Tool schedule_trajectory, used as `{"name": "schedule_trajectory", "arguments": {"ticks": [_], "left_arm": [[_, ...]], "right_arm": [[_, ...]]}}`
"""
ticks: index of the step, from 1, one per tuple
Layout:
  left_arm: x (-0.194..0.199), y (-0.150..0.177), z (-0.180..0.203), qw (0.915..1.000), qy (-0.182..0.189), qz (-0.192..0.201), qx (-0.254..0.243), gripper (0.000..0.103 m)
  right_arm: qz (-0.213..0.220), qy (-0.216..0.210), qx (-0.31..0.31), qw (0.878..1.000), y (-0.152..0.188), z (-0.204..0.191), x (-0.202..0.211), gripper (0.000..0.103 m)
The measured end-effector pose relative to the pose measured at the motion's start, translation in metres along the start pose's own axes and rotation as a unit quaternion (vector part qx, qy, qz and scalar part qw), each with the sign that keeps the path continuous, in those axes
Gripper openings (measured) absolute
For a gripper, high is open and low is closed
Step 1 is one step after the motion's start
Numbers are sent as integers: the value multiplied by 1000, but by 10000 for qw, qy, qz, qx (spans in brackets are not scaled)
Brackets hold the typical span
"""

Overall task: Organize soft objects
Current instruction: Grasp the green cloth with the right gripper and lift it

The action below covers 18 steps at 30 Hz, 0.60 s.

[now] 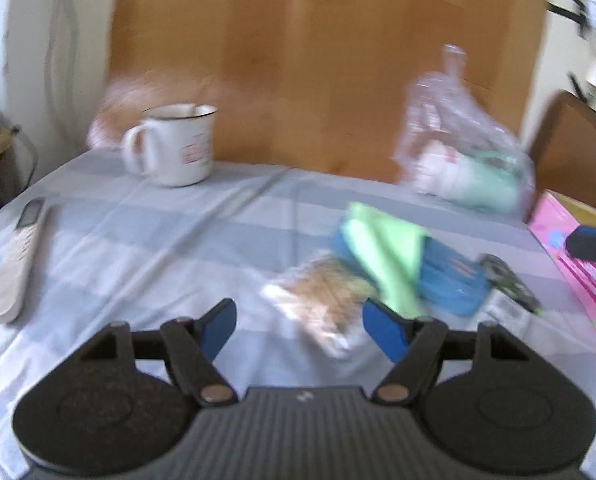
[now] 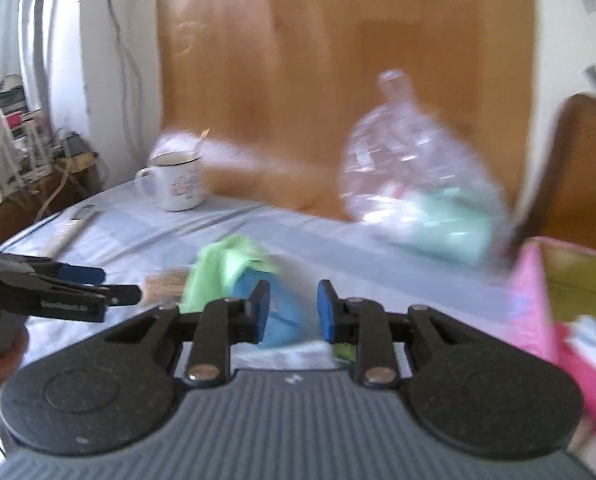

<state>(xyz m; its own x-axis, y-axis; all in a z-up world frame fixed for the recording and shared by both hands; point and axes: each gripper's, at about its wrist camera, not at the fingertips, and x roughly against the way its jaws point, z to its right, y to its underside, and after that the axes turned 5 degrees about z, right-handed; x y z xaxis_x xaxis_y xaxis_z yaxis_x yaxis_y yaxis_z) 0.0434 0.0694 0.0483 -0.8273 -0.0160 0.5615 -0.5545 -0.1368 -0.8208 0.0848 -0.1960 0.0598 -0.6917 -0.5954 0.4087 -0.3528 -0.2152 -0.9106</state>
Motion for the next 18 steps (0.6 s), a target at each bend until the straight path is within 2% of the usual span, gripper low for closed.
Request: {"name": "schedule_trajectory", "arguments": {"ticks": [2,9,12,15,17,18], "left_arm": [[-3,1,-17,9998,-96,-16,180,71],[-13,6,-55,9982,-275,-57,522,71],[-24,12,-61,9975,-250,-166,641,73],[-23,18,-60,9981,-261,-43,565,74],[-21,21,-59,9983,-241,10,528,74],[-20,21,-60,9984,-220,36,522,74]], "right_arm": [[-210,-179,24,9996,-2,-13,-21,29],[-634,-291,409,9967,-10,-47,-74,31],[-775,-200,565,9952,-10,-56,-97,41],[-803,-30,734,9941,-8,-63,-118,49],[-769,13,968,9923,-9,-68,-130,48],[-732,57,1082,9914,-9,-71,-134,34]]}}
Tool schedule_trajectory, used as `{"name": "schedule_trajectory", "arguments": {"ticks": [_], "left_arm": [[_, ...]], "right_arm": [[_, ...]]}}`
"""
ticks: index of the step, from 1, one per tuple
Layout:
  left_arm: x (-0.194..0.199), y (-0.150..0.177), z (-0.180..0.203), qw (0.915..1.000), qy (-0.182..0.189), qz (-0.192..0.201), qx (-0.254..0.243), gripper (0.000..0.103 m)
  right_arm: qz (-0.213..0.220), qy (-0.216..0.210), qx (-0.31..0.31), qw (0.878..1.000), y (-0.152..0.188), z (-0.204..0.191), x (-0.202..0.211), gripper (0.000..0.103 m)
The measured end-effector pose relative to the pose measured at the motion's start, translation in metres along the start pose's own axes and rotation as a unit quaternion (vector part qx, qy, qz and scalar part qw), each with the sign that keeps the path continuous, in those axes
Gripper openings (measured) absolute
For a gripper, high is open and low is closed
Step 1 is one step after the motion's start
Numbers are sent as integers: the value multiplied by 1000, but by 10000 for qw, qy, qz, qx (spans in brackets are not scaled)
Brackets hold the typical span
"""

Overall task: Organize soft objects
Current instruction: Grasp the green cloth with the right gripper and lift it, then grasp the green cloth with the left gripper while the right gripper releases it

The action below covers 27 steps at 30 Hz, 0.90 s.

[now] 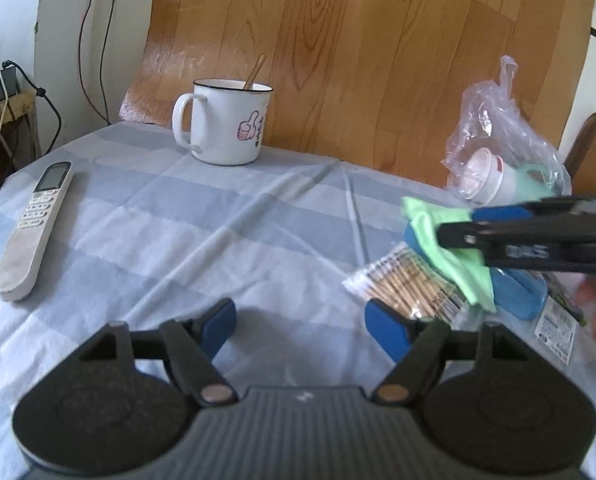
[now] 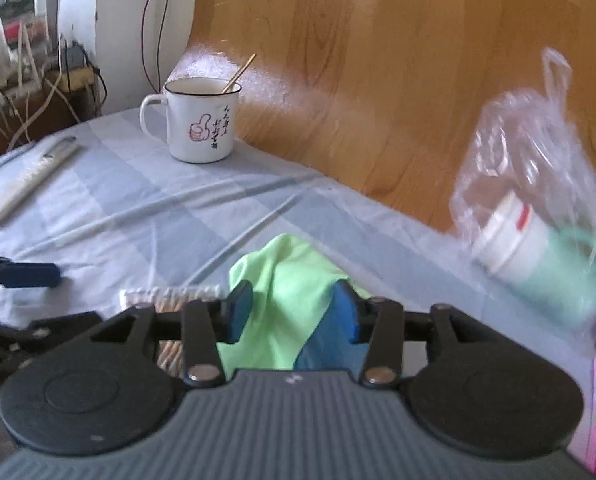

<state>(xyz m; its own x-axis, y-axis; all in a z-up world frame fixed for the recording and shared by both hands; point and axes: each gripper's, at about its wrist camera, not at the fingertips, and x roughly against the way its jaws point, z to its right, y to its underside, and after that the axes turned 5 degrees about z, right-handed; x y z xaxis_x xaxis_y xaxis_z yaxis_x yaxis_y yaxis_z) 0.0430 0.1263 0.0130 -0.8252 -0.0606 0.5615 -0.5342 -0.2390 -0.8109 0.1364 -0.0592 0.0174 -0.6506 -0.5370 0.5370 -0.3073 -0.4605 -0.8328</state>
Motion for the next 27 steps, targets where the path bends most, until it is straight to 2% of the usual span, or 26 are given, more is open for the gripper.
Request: {"name": "schedule_trajectory", "arguments": {"ticks": [1,2,4,9,15,18,22,27], "left_arm": [[0,0,-1,10000,22,25,3,74],[1,1,-2,10000,45,59,15,74],[2,2,-2,9999,56,110,5,75],[1,3,-5,9997,185,140,83,76],[2,0,-9,9992,315,101,224,75],[8,-8,0,9980,567,54,278,75],[25,-18,24,9951,986,66,106,75],[32,-8,66,9808,1875,-483,-250,63]], "right_arm": [[118,30,107,9999,-1,-2,-2,16],[147,-75,140,9998,-3,-2,-4,5],[120,-178,-62,9998,-11,4,-7,4],[585,-244,-647,9959,-29,18,9,4],[999,-299,-805,9913,-31,30,59,4],[1070,-291,-851,9902,-13,38,85,4],[900,-357,-737,9926,32,35,117,5],[672,-514,-639,9944,86,14,137,5]]}}
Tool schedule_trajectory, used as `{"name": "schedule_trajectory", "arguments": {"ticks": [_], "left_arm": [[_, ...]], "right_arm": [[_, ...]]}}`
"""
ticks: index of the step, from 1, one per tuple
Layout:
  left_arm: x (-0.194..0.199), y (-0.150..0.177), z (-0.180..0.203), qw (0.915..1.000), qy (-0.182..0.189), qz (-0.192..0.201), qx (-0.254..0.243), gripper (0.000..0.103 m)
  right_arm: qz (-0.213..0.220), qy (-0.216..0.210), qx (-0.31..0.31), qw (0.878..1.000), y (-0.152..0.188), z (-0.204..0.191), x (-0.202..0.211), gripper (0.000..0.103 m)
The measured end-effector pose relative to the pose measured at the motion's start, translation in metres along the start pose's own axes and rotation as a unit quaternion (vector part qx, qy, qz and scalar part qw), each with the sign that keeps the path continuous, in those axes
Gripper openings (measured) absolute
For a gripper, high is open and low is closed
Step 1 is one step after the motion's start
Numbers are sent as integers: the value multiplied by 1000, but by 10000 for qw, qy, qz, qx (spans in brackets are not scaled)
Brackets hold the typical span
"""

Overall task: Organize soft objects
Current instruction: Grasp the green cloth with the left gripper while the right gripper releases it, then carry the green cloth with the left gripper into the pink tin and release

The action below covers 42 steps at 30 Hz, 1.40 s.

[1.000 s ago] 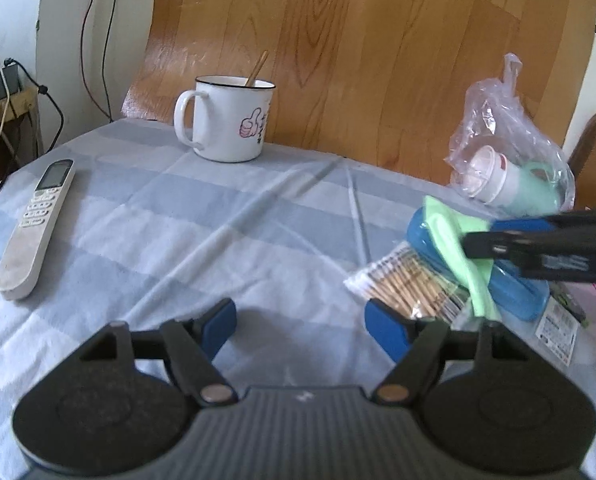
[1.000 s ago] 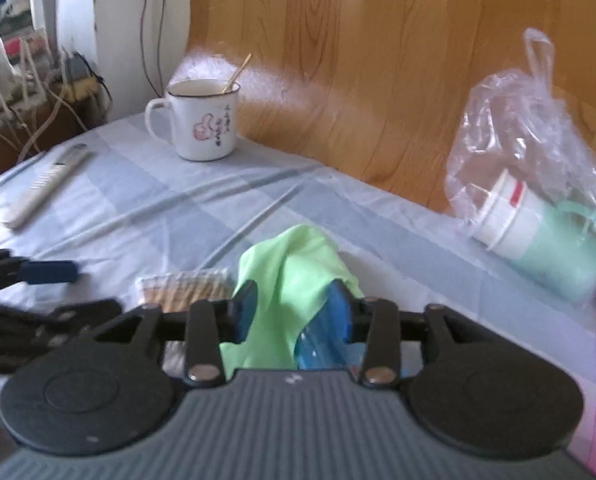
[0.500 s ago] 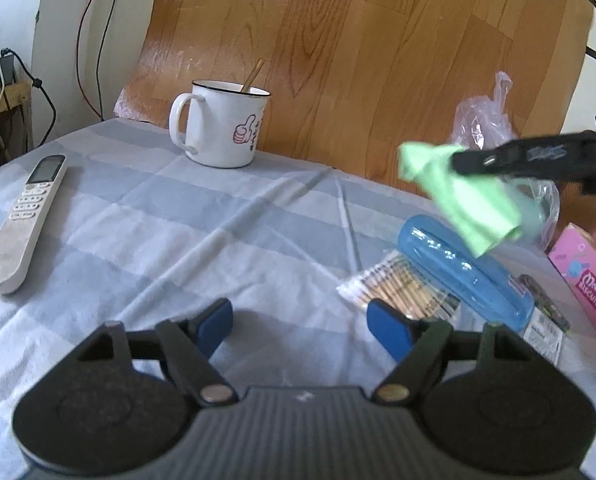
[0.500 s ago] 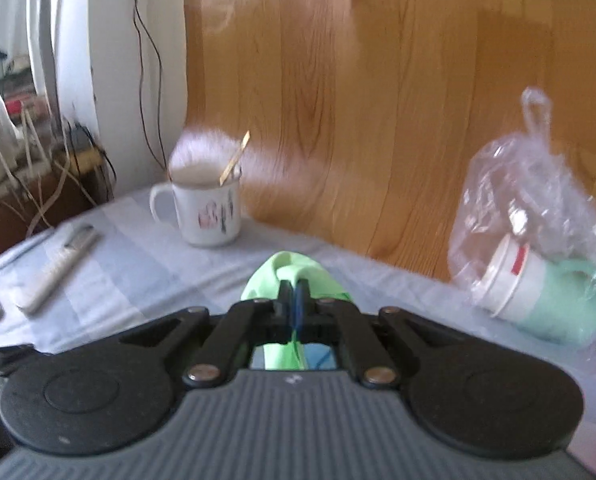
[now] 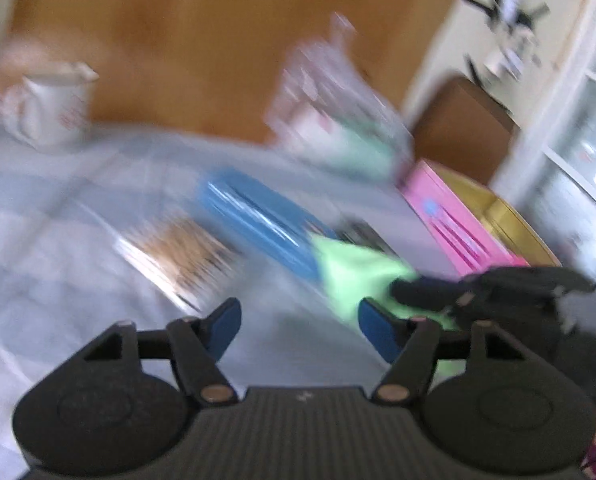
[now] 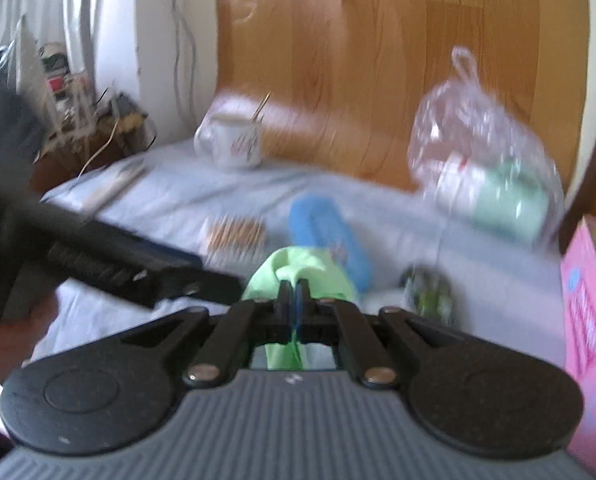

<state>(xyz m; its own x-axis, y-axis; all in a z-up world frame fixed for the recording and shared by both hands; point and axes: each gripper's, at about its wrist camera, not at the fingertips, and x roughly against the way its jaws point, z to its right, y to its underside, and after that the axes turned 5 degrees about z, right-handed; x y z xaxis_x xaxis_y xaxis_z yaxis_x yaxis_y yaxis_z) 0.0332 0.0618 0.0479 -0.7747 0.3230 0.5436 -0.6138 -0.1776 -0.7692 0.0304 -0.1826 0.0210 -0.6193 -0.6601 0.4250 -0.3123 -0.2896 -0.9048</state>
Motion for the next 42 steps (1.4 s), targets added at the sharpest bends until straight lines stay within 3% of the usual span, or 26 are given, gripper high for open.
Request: {"name": "schedule_trajectory", "arguments": {"ticks": [3,6,7,9,11,13,14,15,17,19,21,27,32,38,42], "left_arm": [[-15,13,15,9966,556,-601,69,50],[-29,29,25,9909,766,-1097,153,40],[-30,32,26,9904,788,-1122,177,37],[-29,35,30,9902,775,-1157,137,16],[-31,38,33,9865,924,-1333,248,9],[-36,41,40,9848,930,-1453,212,8],[-36,41,45,9856,863,-1454,108,7],[-36,43,51,9865,786,-1437,-24,7],[-32,46,60,9861,802,-1447,-163,7],[-30,46,74,9849,898,-1458,-273,7],[-28,44,88,9839,946,-1453,-424,7],[-17,20,146,9797,1194,-1175,-1102,7],[-28,-7,218,9677,1645,-932,-1668,7],[-69,-12,308,9473,2110,-638,-2322,8],[-114,-11,350,9453,2129,-711,-2366,14]], "right_arm": [[12,233,120,9997,29,-12,12,5],[25,112,-173,9998,52,-6,25,5],[36,-33,-346,9994,57,-4,30,5],[-13,-147,-337,9993,65,-8,37,8],[16,-85,-247,9997,70,-11,44,13],[44,-116,-416,9991,73,-11,50,43],[71,-138,-516,9985,73,-10,50,67],[84,-166,-558,9983,75,-10,51,69],[-32,-88,-457,9989,81,-17,45,64],[104,59,-93,9999,85,-27,47,27],[242,173,-58,9995,85,-27,51,13],[1167,1009,-22,9880,76,-2,93,12],[1627,1948,3,9673,70,44,130,13],[1593,2628,-337,9510,73,116,147,13],[1280,2954,-444,9457,76,152,144,16]]}}
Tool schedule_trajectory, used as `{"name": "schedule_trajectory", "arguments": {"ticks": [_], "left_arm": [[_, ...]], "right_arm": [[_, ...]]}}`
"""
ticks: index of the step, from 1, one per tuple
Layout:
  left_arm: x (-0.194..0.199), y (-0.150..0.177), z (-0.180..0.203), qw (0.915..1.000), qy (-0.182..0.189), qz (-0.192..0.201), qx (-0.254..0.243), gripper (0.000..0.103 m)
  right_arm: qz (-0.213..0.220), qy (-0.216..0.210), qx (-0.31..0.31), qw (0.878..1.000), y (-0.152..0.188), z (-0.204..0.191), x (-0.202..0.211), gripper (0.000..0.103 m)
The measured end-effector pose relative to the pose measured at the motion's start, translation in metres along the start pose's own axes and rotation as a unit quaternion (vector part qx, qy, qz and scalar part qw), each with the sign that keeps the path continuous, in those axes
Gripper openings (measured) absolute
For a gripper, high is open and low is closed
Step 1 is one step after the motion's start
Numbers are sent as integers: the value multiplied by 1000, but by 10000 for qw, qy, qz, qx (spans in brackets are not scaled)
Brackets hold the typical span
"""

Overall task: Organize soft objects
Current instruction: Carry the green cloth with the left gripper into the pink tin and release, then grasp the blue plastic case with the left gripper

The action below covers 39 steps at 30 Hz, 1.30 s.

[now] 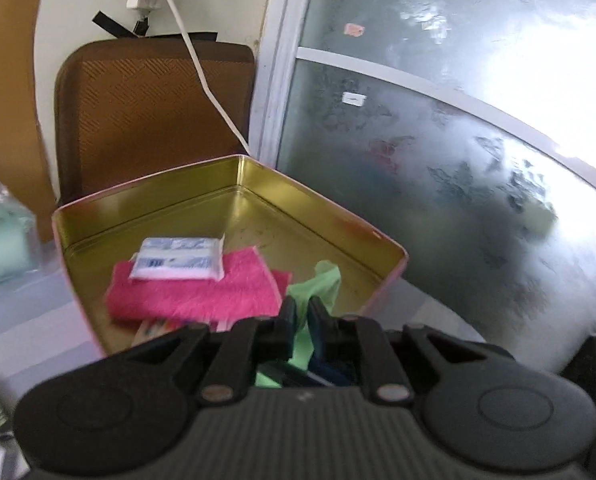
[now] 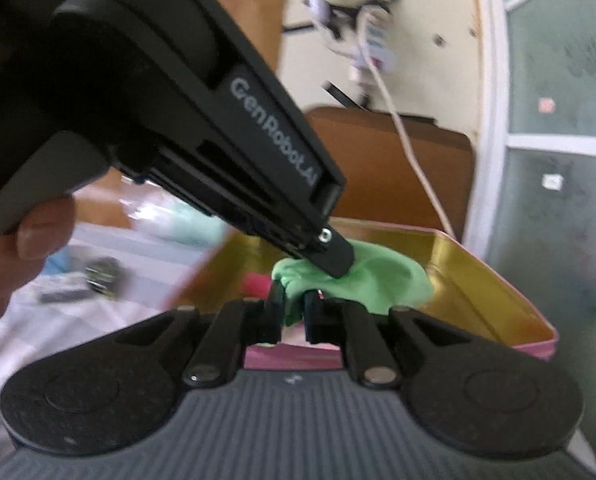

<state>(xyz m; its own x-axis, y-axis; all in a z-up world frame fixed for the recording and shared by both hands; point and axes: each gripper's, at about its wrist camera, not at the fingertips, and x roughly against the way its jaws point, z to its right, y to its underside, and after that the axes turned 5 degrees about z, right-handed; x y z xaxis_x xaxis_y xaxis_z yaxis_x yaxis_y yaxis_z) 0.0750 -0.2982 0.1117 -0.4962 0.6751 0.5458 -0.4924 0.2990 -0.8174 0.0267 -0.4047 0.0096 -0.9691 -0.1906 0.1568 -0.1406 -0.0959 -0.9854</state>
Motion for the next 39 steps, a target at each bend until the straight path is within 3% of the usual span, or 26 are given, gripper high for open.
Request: {"name": "schedule_trajectory", "arguments": {"ticks": [1,2,3,4,6,9,11,14,17,19,22,24,27,30,31,34,36,39], "left_arm": [[-9,-3,1,10000,-24,4,36,20],[-18,-4,2,10000,-65,18,68,39],[-25,-5,2,9998,-164,34,95,53],[-29,-3,1,9994,-329,62,90,55],[-30,4,2,9963,-824,228,7,55],[-22,16,-2,9948,-970,316,-60,59],[-12,23,-12,9940,-1028,374,54,62],[7,34,-33,9924,-1138,396,234,62],[27,46,-61,9886,-1411,326,414,62],[41,55,-83,9844,-1630,328,573,62],[67,70,-127,9720,-2111,281,992,62],[88,80,-166,9589,-2436,237,1434,62],[125,95,-227,9262,-3041,186,2223,63],[157,110,-275,8979,-3129,108,3094,72],[162,113,-287,8919,-3072,55,3318,72],[163,118,-311,8842,-2716,-106,3798,77],[160,119,-321,8774,-2700,-262,3957,89],[153,119,-326,8781,-2627,-274,3989,90]], "right_arm": [[-136,86,20,9999,1,6,-8,24],[-309,255,82,9992,2,11,-18,29],[-400,472,152,9980,5,15,-22,45],[-487,673,215,9963,7,20,-26,63],[-525,786,120,9954,4,32,-31,73],[-638,993,10,9930,2,46,-30,73],[-723,903,-130,9932,0,49,-25,73],[-802,373,-379,9954,-4,42,-12,73],[-540,-339,-1160,9912,-14,42,0,73],[-392,-519,-1411,9879,-21,37,4,73],[-135,-1020,-1464,9839,-38,8,5,73],[-127,-1429,-1339,9806,-47,-20,-1,73],[-273,-2085,-921,9733,-53,-80,-24,73],[-566,-2613,-435,9626,-51,-146,-57,72],[-646,-2752,-271,9588,-50,-166,-69,72],[-943,-2816,152,9548,-42,-218,-107,71],[-1193,-2830,222,9514,-35,-240,-131,71],[-1572,-2803,250,9466,-25,-259,-160,66]]}}
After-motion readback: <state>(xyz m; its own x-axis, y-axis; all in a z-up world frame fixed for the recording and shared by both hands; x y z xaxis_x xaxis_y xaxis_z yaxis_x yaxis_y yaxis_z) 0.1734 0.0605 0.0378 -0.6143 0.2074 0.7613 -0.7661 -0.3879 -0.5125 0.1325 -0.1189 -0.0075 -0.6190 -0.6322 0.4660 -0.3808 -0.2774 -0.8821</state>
